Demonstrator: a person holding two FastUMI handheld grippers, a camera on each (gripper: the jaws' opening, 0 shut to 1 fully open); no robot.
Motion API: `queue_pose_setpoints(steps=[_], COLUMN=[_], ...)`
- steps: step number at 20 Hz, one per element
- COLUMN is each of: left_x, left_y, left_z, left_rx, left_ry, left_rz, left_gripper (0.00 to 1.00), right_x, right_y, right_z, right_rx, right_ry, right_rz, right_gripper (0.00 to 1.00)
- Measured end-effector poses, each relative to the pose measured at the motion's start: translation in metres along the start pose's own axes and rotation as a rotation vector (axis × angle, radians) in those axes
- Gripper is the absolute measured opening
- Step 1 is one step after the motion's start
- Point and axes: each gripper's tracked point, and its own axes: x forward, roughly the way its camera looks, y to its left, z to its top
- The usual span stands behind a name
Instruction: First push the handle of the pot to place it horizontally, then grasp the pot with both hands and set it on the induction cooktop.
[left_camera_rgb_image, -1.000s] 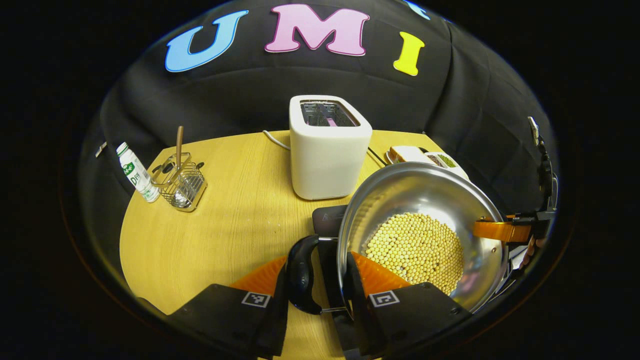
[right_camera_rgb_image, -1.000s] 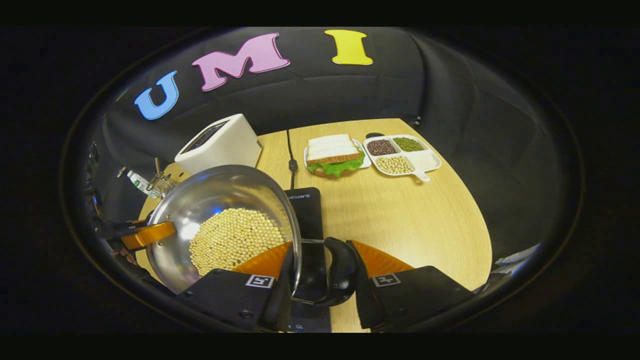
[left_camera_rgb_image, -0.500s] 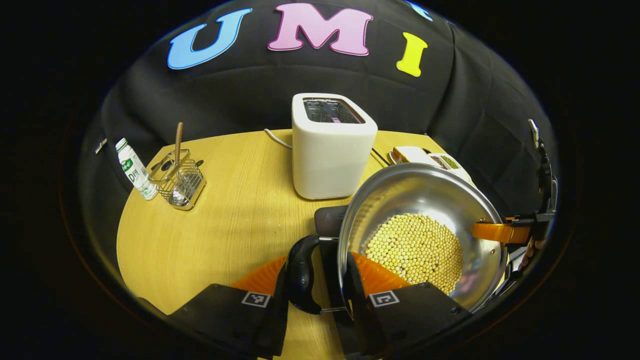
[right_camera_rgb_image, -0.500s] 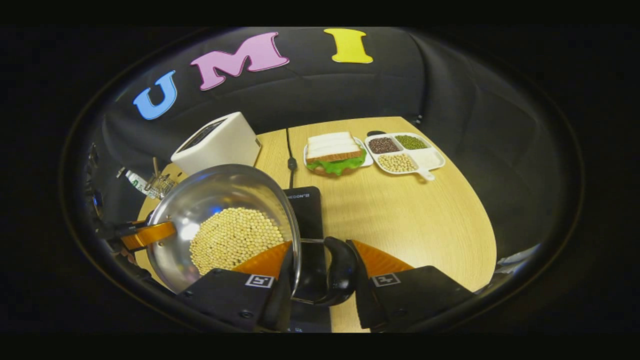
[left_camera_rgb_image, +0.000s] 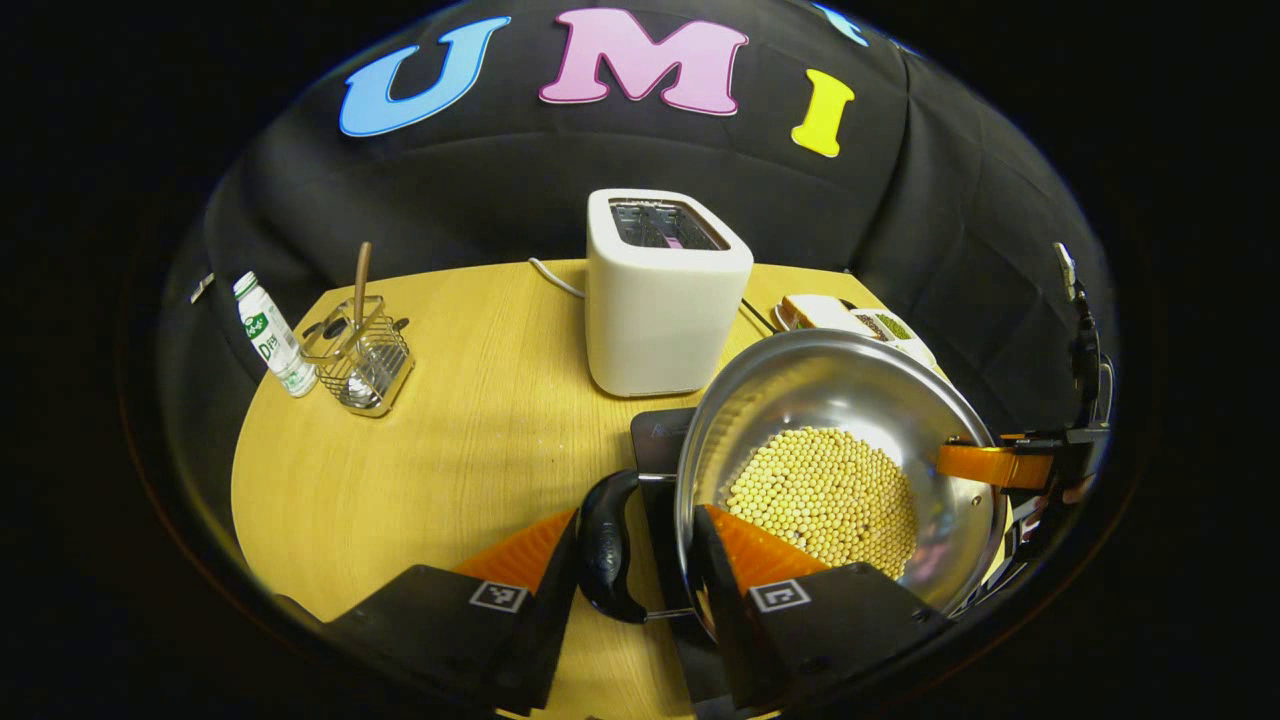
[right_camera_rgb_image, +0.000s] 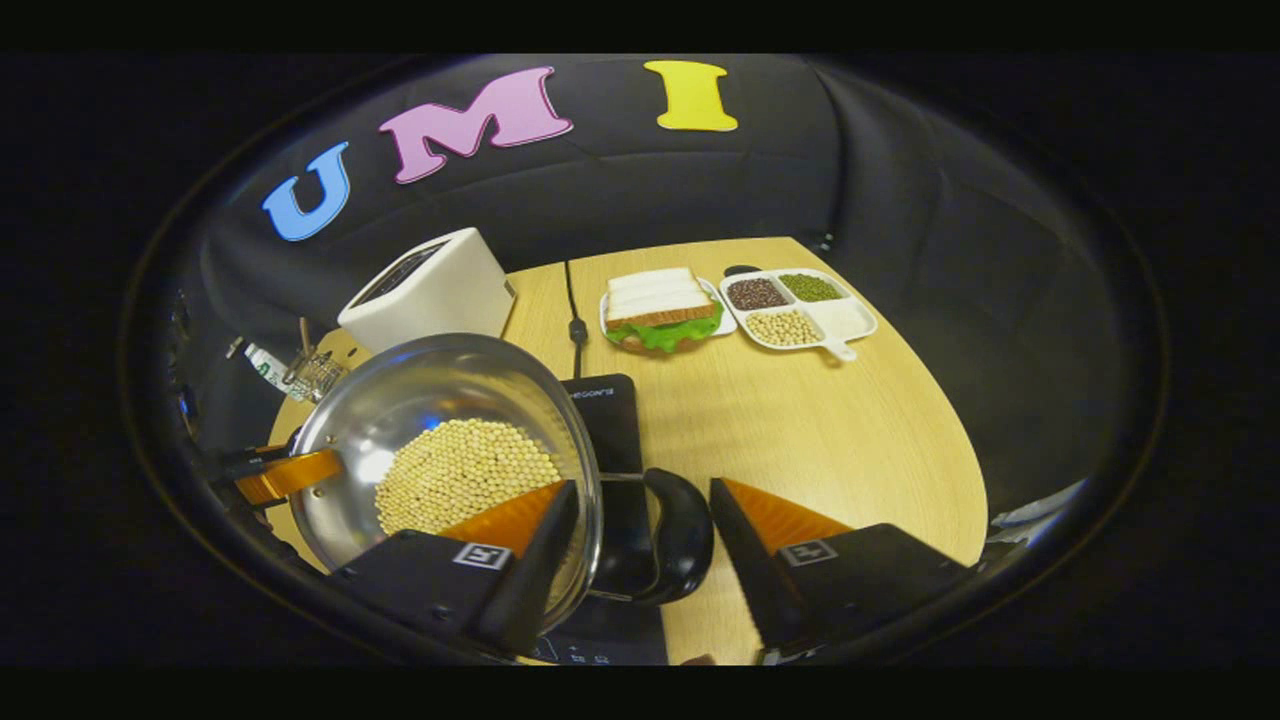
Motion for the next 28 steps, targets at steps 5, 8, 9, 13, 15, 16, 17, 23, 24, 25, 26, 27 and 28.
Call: queue_pose_setpoints(steps=[5,8,9,13,15,16,17,23,24,25,26,27,28], left_x=[-0.026,-0.059,-0.073,-0.129,-0.160,-0.175,-0.191,-0.278,-0.289,-0.301,-0.311,-0.322,-0.330], left_y=[0.011,0.005,0.004,0.003,0.009,0.014,0.019,0.039,0.042,0.047,0.049,0.051,0.052], left_z=[0.003,0.008,0.011,0.031,0.040,0.043,0.046,0.056,0.055,0.055,0.055,0.055,0.054], left_rx=[-0.022,-0.025,-0.031,-0.051,-0.054,-0.052,-0.050,-0.061,-0.057,-0.054,-0.054,-0.053,-0.046], left_ry=[-0.047,-0.116,-0.146,-0.290,-0.366,-0.399,-0.429,-0.588,-0.606,-0.628,-0.647,-0.669,-0.690], left_rz=[0.021,-0.010,-0.015,-0.044,-0.041,-0.027,-0.017,0.012,0.019,0.029,0.037,0.044,0.054], left_gripper=[0.98,0.96,0.96,0.96,0.96,0.95,0.95,0.95,0.95,0.95,0.95,0.95,0.95], right_x=[-0.027,-0.054,-0.066,-0.117,-0.149,-0.165,-0.182,-0.282,-0.294,-0.306,-0.318,-0.328,-0.337], right_y=[-0.011,-0.011,-0.011,-0.009,-0.003,0.002,0.006,0.036,0.042,0.048,0.054,0.060,0.067], right_z=[0.014,0.031,0.035,0.052,0.062,0.066,0.071,0.091,0.093,0.093,0.093,0.093,0.091], right_rx=[0.036,0.055,0.057,0.041,0.043,0.040,0.035,0.054,0.056,0.059,0.064,0.064,0.057], right_ry=[-0.084,-0.179,-0.212,-0.358,-0.434,-0.473,-0.515,-0.721,-0.742,-0.761,-0.785,-0.804,-0.823], right_rz=[-0.031,-0.033,-0.034,-0.061,-0.058,-0.057,-0.054,-0.028,-0.016,-0.006,0.005,0.014,0.017], right_gripper=[0.99,0.99,0.99,0.99,0.99,0.99,0.99,0.99,0.99,0.99,0.99,0.98,0.98])
